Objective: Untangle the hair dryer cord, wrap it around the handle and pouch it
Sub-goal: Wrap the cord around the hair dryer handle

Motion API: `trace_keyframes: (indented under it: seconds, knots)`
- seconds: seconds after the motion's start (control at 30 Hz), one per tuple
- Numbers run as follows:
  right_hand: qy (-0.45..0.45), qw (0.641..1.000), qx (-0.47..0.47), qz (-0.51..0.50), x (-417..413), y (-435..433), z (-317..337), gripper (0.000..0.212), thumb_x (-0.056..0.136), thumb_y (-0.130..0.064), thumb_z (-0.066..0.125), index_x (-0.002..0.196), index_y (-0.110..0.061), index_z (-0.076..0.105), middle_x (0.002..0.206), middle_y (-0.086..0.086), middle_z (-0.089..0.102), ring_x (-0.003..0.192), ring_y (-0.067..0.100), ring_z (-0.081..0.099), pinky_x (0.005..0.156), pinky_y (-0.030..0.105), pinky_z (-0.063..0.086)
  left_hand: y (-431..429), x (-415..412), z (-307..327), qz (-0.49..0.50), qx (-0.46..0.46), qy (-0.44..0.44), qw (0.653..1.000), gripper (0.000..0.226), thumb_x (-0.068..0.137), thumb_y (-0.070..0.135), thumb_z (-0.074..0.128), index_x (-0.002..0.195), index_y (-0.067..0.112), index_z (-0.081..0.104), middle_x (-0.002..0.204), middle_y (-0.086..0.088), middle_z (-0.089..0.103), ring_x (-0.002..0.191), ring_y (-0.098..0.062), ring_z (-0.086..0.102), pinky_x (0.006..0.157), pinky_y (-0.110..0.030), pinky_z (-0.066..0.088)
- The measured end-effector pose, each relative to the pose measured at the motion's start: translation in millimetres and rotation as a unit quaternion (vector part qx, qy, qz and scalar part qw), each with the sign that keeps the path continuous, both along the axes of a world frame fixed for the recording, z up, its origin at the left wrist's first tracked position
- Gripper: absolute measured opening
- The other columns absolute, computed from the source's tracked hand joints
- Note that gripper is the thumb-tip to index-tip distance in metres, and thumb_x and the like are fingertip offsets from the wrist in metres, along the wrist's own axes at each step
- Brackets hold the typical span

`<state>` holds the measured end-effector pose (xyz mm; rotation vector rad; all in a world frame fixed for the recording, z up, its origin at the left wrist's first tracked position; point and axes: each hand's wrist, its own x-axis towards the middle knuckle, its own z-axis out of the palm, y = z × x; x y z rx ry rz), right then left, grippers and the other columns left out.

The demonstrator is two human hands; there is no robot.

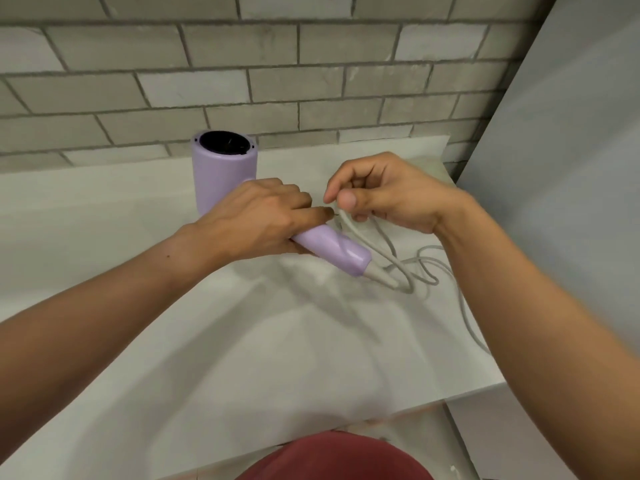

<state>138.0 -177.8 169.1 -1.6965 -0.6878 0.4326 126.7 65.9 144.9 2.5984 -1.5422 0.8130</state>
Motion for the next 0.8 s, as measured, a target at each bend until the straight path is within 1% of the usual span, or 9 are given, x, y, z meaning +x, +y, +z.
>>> trace_keyframes:
  seconds: [0.1, 0.2, 0.27, 0.37, 0.5, 0.63, 0.7, 0.73, 0.8]
  knots:
    - [0.01, 0.999, -0.015, -0.033, 3.6, 1.6, -11.6, 0.023, 0.073, -0.04, 0.089, 0.084, -0.023, 0.079, 0.084, 0.014, 0.06, 0.071, 0.01, 0.053, 0.065, 0.028, 0.043, -2.0, -3.2, 5.5, 0.007, -0.017, -0.014, 1.0, 0.044, 0.084, 0.051, 0.079, 0.094, 0.009, 0.071, 0.066, -0.008, 0.057, 0.055, -0.032, 0.057, 0.05, -0.035, 0.045]
    - [0.024, 0.996, -0.004, -0.085, 6.9, -3.7, -22.8, 0.02, 0.067, -0.038, 0.09, 0.077, -0.026, 0.078, 0.077, 0.003, 0.063, 0.069, 0.009, 0.052, 0.062, 0.024, 0.042, 0.2, -2.5, 4.0, 0.019, -0.019, -0.017, 1.0, 0.061, 0.085, 0.063, 0.068, 0.113, 0.009, 0.073, 0.074, -0.008, 0.063, 0.062, -0.033, 0.062, 0.053, -0.035, 0.045]
    - [0.019, 0.992, -0.001, -0.122, 8.3, -7.7, -29.5, 0.023, 0.063, -0.04, 0.092, 0.075, -0.028, 0.076, 0.072, -0.002, 0.061, 0.066, 0.008, 0.05, 0.059, 0.021, 0.041, 1.0, -0.9, 0.8, 0.025, -0.02, -0.024, 0.999, 0.064, 0.087, 0.065, 0.062, 0.118, 0.009, 0.072, 0.077, -0.009, 0.066, 0.065, -0.034, 0.064, 0.054, -0.036, 0.046]
    - [0.026, 0.987, 0.013, -0.158, 8.5, -12.5, -36.4, 0.028, 0.06, -0.041, 0.094, 0.074, -0.027, 0.075, 0.073, 0.006, 0.057, 0.062, 0.009, 0.048, 0.059, 0.024, 0.039, -0.8, 2.2, -4.1, 0.026, -0.017, -0.046, 0.998, 0.056, 0.091, 0.06, 0.062, 0.117, 0.012, 0.072, 0.077, -0.008, 0.066, 0.064, -0.034, 0.064, 0.055, -0.038, 0.052]
    - [0.045, 0.98, 0.043, -0.191, 9.0, -18.8, -43.9, 0.03, 0.06, -0.038, 0.098, 0.073, -0.025, 0.074, 0.07, -0.003, 0.063, 0.063, 0.01, 0.051, 0.058, 0.026, 0.038, -3.7, 6.4, -4.6, 0.035, -0.003, -0.076, 0.997, 0.042, 0.096, 0.048, 0.055, 0.113, 0.014, 0.072, 0.073, -0.007, 0.063, 0.06, -0.032, 0.061, 0.053, -0.037, 0.05]
    - [0.081, 0.971, 0.082, -0.211, 8.4, -25.3, -51.9, 0.016, 0.072, -0.025, 0.089, 0.072, -0.024, 0.073, 0.06, -0.009, 0.059, 0.05, 0.004, 0.046, 0.049, 0.02, 0.036, -10.4, 7.2, -1.6, 0.066, 0.021, -0.064, 0.996, 0.032, 0.089, 0.037, 0.076, 0.111, 0.015, 0.07, 0.072, -0.006, 0.059, 0.054, -0.031, 0.057, 0.047, -0.033, 0.042]
    - [0.082, 0.969, 0.086, -0.215, 7.5, -29.2, -53.0, 0.021, 0.067, -0.03, 0.095, 0.071, -0.024, 0.074, 0.061, -0.008, 0.06, 0.05, 0.004, 0.047, 0.049, 0.019, 0.037, -15.8, 6.7, -1.7, 0.068, 0.015, -0.045, 0.997, 0.038, 0.087, 0.033, 0.079, 0.119, 0.017, 0.066, 0.074, -0.006, 0.061, 0.054, -0.031, 0.058, 0.042, -0.033, 0.043]
    - [0.071, 0.968, 0.087, -0.224, 8.5, -31.9, -53.3, 0.027, 0.062, -0.035, 0.098, 0.071, -0.025, 0.075, 0.061, -0.009, 0.062, 0.05, 0.003, 0.049, 0.048, 0.017, 0.038, -19.3, 6.9, -2.2, 0.062, 0.009, -0.036, 0.997, 0.048, 0.088, 0.03, 0.077, 0.131, 0.019, 0.06, 0.076, -0.006, 0.062, 0.056, -0.032, 0.059, 0.042, -0.035, 0.046]
    - [0.041, 0.964, 0.08, -0.251, 9.3, -37.6, -51.2, 0.035, 0.055, -0.043, 0.1, 0.072, -0.026, 0.075, 0.06, -0.012, 0.061, 0.05, 0.001, 0.049, 0.047, 0.016, 0.038, -26.2, 8.4, -3.9, 0.056, 0.014, -0.024, 0.998, 0.075, 0.093, 0.027, 0.071, 0.155, 0.028, 0.03, 0.08, -0.005, 0.063, 0.059, -0.032, 0.058, 0.047, -0.04, 0.05]
